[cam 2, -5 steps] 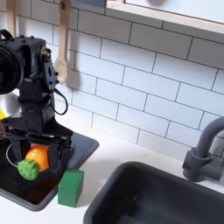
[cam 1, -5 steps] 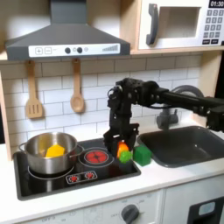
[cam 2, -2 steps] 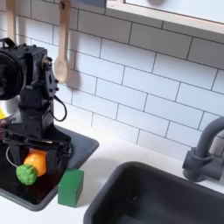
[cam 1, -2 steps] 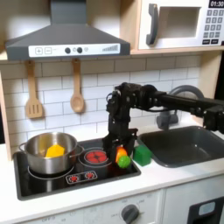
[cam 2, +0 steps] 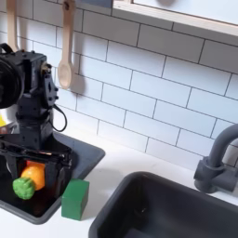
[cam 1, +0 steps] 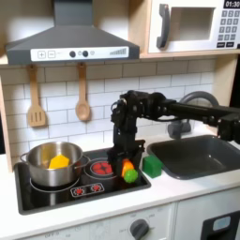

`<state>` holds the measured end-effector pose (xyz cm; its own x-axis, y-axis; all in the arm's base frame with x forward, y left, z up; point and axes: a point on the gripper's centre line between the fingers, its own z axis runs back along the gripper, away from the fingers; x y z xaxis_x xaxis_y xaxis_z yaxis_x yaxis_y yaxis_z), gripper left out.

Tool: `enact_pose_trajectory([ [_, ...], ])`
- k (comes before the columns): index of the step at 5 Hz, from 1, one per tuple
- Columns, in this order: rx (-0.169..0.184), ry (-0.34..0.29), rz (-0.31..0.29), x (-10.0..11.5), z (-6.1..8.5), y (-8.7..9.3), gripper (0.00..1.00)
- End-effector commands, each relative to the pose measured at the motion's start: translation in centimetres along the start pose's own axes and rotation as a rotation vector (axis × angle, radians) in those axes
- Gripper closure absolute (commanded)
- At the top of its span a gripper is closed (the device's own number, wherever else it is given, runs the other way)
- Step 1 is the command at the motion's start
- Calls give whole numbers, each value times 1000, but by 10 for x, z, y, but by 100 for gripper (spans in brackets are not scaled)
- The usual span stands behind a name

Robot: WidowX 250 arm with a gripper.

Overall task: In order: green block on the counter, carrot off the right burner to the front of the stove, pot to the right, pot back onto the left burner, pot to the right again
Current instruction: 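Move the carrot off the right burner to the front of the stove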

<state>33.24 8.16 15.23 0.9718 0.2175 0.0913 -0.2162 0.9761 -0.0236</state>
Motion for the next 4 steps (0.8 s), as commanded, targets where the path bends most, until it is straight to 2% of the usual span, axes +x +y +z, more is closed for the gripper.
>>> enact_pose_trajectory([
  [1,-2,6,-2,-1,-2,0,100],
  [2,1,2,-5,-1,-2,0,100],
  [3,12,8,-1,-1,-3,0,33],
  [4,3,7,10,-1,-3,2,0],
])
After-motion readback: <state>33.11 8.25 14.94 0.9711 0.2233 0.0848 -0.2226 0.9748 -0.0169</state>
